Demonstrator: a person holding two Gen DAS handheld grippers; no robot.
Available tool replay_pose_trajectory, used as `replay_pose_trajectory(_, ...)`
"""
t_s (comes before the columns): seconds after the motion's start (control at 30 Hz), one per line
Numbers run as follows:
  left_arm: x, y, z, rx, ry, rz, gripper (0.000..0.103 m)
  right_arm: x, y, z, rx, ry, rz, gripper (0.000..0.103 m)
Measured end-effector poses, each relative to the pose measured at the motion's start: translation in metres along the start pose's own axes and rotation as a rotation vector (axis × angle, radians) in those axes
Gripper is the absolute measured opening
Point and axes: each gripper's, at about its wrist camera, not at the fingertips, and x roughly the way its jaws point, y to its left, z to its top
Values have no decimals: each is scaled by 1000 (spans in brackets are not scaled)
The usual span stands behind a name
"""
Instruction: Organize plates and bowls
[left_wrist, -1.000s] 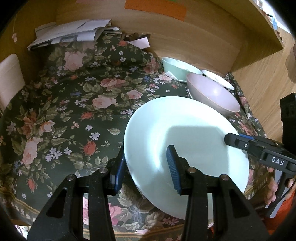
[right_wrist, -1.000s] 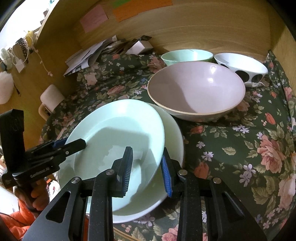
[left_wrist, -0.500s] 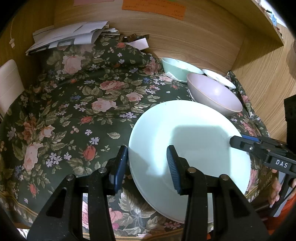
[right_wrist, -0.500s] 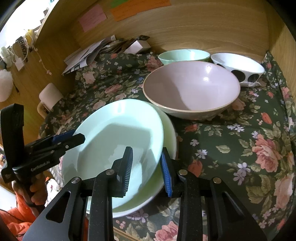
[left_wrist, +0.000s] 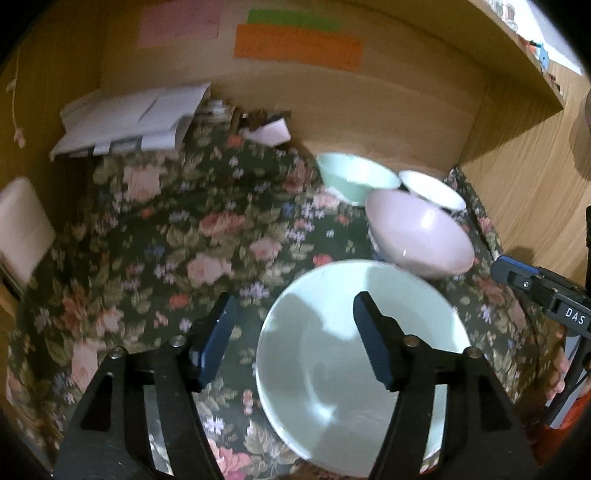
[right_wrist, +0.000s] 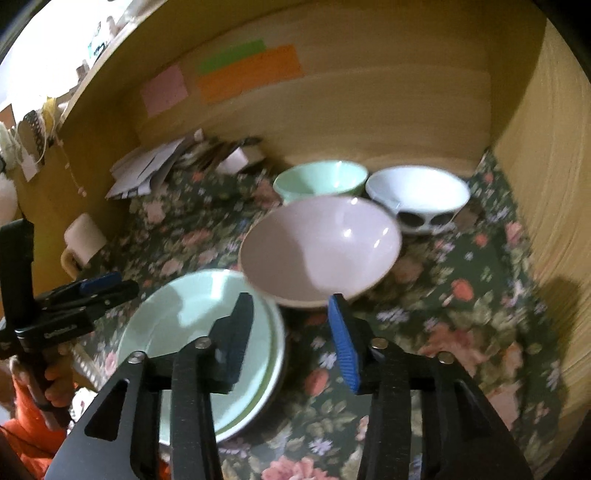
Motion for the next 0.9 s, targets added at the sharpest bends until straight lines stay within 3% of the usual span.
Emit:
replay_pose_trajectory(0.27, 7, -17, 33, 25, -25, -4, 84, -6, -9, 23, 5, -75, -46, 59)
replay_pose_trajectory(0.4, 19, -29, 46, 58, -24, 14, 84, -1, -13, 29, 8, -89, -64, 64)
replay_pose_trajectory(0.9, 88, -66, 67, 148, 92, -23, 85, 42, -47, 39, 63, -7, -66, 64)
